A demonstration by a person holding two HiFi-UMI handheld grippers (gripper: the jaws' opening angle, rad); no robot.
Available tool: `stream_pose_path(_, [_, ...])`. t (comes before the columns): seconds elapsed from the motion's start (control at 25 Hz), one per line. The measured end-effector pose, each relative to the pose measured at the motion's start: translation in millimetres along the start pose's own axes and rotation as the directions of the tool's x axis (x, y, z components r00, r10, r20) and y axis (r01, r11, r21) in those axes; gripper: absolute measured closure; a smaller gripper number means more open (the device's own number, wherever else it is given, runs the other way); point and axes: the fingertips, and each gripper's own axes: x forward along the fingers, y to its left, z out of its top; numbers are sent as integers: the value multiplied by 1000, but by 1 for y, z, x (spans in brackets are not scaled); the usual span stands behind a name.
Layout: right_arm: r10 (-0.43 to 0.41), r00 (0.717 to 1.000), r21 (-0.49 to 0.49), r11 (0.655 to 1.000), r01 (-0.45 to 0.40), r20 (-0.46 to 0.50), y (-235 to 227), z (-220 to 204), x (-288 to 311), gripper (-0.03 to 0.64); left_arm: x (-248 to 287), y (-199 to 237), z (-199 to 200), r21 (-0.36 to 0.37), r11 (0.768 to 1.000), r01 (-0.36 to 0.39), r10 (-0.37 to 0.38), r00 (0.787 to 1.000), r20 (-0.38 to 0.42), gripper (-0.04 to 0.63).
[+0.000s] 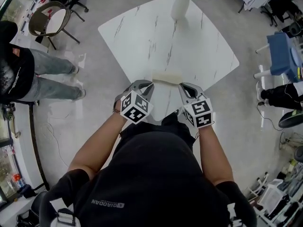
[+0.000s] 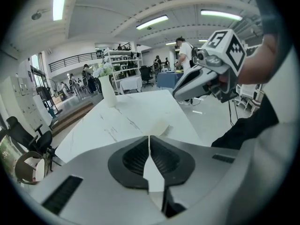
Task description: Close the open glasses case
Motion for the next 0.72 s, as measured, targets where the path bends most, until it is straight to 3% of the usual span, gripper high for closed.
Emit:
stream_pose_path(0.16, [-4, 999, 2, 1000, 3, 43, 7, 16, -17, 614, -19, 3, 15, -6, 1000, 2, -2, 999, 48, 591])
stream_pose_path(0.32, [25, 995, 69, 997, -31, 95, 17, 27, -34, 615, -36, -1, 27, -24, 999, 22, -20, 995, 97, 592])
stream_pose_path(0.56, [31, 985, 108, 993, -50, 170, 27, 43, -58, 615, -64, 0, 54, -155, 985, 69, -37, 979, 203, 592])
stream_pose_path(0.72, [5, 973, 210, 976, -55, 232, 21, 48, -73, 615, -81, 6, 64, -226, 971, 76, -16, 966, 258, 592])
